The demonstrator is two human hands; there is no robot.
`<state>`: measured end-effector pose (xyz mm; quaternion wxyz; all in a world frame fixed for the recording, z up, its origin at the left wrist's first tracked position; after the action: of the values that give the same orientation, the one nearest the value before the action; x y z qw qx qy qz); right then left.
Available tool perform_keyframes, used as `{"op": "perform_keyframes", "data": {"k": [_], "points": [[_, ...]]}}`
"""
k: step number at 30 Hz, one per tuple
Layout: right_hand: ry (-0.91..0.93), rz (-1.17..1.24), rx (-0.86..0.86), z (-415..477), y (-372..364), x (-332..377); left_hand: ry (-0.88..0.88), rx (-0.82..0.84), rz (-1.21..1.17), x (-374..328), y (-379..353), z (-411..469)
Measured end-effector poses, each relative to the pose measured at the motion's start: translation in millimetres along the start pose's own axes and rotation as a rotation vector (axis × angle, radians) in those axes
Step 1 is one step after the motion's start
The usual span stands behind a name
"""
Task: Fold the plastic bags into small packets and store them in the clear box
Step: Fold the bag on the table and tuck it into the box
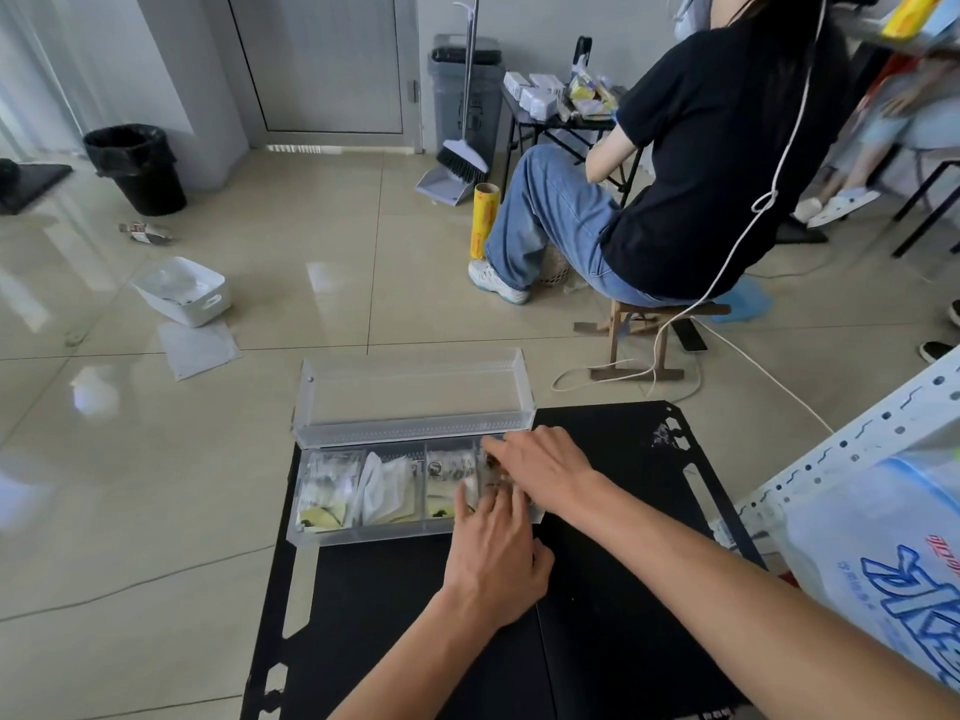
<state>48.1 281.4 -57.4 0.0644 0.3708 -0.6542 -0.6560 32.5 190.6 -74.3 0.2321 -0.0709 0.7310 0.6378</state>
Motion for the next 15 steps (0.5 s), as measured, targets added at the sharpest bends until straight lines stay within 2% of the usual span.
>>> {"op": "perform_keyframes", "data": {"k": [6, 10, 15], "points": [[0.056, -0.028, 0.040, 3.0, 10.1, 1.4, 0.046, 0.007, -0.056, 3.3, 1.9, -2.2], [0.021, -0.083, 0.041, 4.5, 10.4, 5.9, 0.026, 0.019, -0.016, 0.5, -2.7, -4.3], [0.014, -0.164, 0.029, 7.2, 18.1, 15.9, 0.078, 0.087, -0.087, 1.9, -1.6, -3.5]]}}
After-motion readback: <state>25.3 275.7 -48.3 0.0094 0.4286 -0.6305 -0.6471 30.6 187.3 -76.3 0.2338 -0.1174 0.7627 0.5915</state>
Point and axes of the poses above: each hand's wrist, its own z-axis towards the middle knuckle, its own y-axis out of the back of the hand, x = y × z, the point moved 10 cm from there along z, towards the middle knuckle, and after that the axes turned 13 degrees about -z, right-handed, at the moved point
